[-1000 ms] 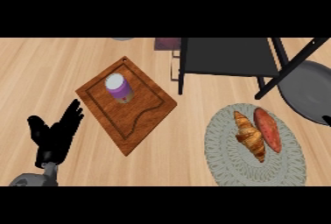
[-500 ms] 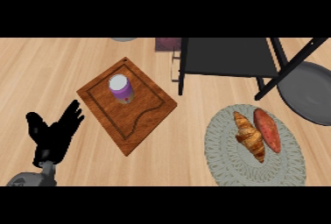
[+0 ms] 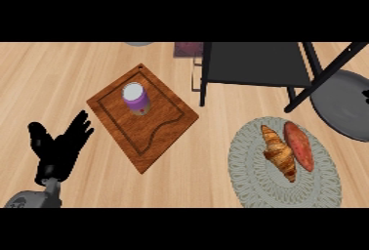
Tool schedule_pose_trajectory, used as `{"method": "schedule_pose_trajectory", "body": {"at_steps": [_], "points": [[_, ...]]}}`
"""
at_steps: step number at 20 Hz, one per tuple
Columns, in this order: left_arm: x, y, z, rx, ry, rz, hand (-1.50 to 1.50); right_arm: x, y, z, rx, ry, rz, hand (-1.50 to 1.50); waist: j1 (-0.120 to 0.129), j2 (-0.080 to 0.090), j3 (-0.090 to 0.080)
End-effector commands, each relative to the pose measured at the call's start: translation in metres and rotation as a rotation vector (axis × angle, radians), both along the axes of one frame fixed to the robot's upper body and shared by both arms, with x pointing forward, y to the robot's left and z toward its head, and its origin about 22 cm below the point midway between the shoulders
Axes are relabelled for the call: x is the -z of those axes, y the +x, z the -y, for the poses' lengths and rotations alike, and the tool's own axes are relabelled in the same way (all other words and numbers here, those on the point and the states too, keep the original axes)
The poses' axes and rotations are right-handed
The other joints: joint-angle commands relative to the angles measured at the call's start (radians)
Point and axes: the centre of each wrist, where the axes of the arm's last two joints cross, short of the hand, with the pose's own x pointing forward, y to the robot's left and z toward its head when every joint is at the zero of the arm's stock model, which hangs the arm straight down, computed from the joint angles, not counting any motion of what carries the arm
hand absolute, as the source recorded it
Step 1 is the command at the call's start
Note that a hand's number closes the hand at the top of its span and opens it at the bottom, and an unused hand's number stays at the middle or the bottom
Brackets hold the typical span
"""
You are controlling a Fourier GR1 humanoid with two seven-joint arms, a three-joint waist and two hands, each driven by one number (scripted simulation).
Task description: Pick the croissant from the placemat and place it in the tiered shelf
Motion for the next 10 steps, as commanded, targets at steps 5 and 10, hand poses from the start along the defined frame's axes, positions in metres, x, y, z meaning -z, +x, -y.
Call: {"method": "schedule_pose_trajectory", "body": {"at_steps": [5, 10], "points": [[0.015, -0.005, 0.01, 0.019, -0.016, -0.087, 0.0, -0.004, 0.01, -0.078, 0.134, -0.162, -0.04, -1.5, 0.016, 0.01, -0.004], [0.025, -0.008, 0.006, 0.007, 0.003, -0.078, 0.0, -0.01, 0.016, -0.116, 0.149, -0.215, -0.13, -1.5, 0.016, 0.011, -0.004]]}}
